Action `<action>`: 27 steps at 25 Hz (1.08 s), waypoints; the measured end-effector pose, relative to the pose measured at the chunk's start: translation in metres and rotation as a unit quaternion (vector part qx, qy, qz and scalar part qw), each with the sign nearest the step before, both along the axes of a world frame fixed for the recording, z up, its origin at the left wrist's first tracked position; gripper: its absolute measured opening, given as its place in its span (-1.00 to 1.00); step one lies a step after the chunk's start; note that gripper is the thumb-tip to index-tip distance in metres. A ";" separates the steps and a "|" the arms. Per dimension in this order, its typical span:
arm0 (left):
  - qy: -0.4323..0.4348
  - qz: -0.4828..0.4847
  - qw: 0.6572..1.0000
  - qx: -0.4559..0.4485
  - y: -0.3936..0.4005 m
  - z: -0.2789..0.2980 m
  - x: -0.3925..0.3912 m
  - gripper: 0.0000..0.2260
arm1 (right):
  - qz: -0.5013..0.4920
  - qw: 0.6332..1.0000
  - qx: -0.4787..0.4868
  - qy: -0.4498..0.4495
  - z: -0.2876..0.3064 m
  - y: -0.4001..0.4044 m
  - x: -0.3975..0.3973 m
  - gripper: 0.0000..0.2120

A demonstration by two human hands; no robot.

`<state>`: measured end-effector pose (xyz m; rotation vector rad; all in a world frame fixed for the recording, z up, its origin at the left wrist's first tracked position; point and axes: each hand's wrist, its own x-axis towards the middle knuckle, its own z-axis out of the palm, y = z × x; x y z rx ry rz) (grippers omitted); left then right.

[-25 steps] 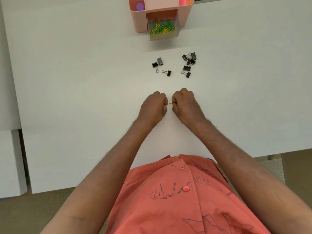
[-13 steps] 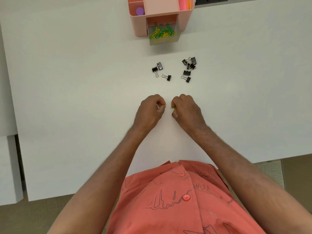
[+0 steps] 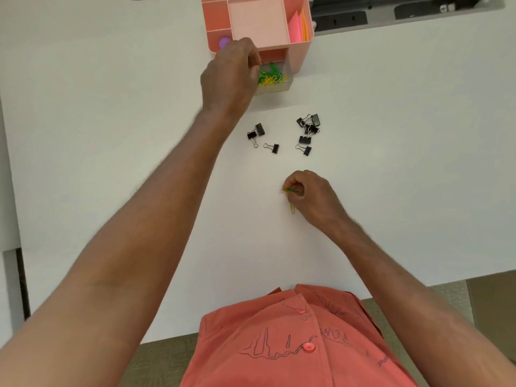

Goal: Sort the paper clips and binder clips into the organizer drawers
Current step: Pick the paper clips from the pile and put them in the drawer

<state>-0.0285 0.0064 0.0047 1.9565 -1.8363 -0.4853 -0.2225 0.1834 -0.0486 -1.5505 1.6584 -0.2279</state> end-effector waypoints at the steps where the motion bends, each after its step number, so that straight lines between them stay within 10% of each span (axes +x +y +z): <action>1: -0.023 -0.006 1.000 0.008 -0.005 -0.003 -0.001 -0.83 | -0.025 1.000 0.010 -0.016 0.004 -0.004 0.000 -0.81; 7: -0.021 0.005 0.999 -0.027 -0.002 -0.013 0.003 -0.79 | -0.091 0.987 -0.092 -0.090 0.050 -0.068 0.010 -0.93; 17: 0.261 0.197 0.944 -0.035 -0.014 -0.028 0.030 -0.70 | 0.054 0.958 -0.256 0.114 0.051 -0.200 0.049 -0.85; 27: 0.547 0.291 0.777 0.109 -0.021 -0.020 0.019 -0.71 | -0.052 0.988 -0.146 0.000 0.025 -0.071 0.011 -0.93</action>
